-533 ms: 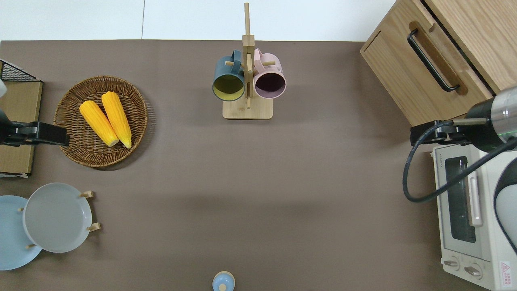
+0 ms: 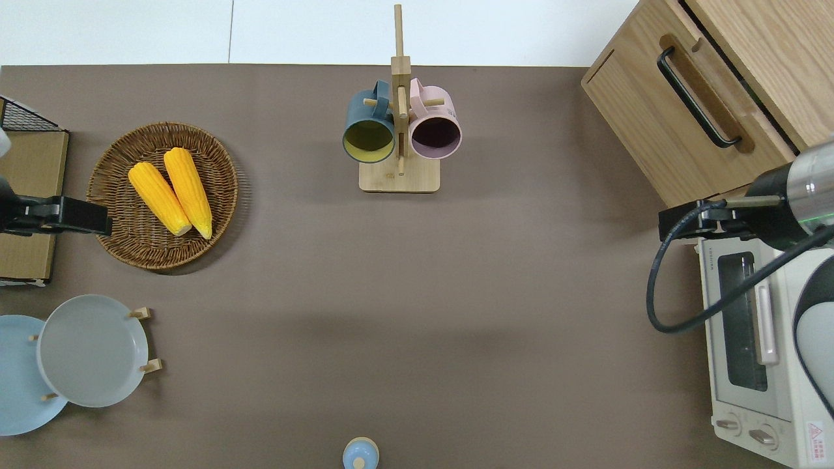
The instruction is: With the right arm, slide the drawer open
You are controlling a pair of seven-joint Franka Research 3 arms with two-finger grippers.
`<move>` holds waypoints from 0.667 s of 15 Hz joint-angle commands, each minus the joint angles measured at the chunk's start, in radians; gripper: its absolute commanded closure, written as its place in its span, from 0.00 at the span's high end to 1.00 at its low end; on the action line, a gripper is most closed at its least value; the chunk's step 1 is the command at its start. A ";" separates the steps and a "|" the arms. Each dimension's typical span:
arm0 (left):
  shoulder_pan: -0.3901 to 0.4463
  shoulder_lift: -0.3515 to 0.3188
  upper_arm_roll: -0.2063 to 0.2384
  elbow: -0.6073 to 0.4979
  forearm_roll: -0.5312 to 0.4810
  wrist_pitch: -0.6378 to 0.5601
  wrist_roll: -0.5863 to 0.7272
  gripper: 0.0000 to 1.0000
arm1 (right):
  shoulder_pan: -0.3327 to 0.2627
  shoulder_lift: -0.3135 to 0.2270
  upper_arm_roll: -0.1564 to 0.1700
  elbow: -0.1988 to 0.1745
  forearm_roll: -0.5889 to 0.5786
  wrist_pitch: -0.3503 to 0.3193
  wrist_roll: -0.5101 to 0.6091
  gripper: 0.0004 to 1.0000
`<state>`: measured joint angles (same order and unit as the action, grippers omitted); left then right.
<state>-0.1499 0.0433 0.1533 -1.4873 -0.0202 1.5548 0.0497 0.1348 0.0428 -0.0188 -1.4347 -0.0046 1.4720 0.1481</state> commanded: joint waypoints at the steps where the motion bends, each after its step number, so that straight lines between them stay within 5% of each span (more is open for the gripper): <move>1: -0.017 0.013 0.017 0.021 0.012 0.001 0.009 1.00 | 0.000 0.006 -0.004 0.010 0.012 -0.018 -0.018 0.99; 8: -0.017 0.013 0.017 0.021 0.012 0.001 0.009 1.00 | 0.002 0.012 -0.003 0.008 -0.026 -0.018 -0.015 0.99; 10: -0.017 0.013 0.017 0.021 0.011 0.001 0.009 1.00 | 0.041 0.022 -0.003 0.008 -0.093 -0.018 -0.015 0.99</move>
<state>-0.1499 0.0433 0.1533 -1.4873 -0.0202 1.5548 0.0497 0.1382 0.0494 -0.0204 -1.4349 -0.0269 1.4695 0.1481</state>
